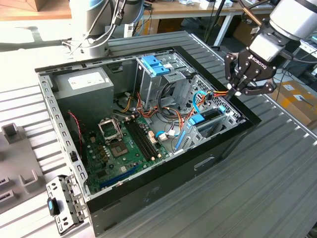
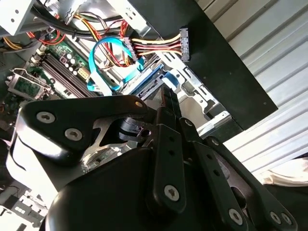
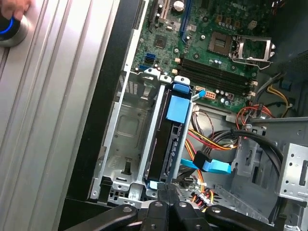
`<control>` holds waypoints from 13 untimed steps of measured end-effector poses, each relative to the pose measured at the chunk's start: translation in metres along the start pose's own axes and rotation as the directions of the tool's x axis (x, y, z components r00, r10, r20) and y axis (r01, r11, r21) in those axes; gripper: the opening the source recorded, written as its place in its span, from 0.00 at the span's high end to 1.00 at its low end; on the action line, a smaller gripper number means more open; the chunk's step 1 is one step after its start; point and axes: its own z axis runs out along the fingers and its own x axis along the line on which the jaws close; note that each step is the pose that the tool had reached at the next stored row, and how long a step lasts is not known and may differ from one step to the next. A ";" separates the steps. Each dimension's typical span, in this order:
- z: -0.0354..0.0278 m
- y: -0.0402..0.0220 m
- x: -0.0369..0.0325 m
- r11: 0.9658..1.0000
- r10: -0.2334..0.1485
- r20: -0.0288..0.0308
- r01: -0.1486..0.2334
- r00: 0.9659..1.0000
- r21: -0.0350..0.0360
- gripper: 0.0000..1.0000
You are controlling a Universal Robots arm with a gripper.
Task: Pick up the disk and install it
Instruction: 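Insert the first disk wire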
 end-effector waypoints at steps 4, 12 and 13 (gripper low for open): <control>0.0000 0.0000 0.0000 0.999 -0.042 -0.002 0.042 0.999 -0.004 0.89; -0.0001 0.0000 0.0000 0.991 -0.137 -0.007 0.136 0.991 -0.014 0.89; 0.0000 0.0000 0.0000 0.990 -0.143 -0.007 0.143 0.990 -0.015 0.89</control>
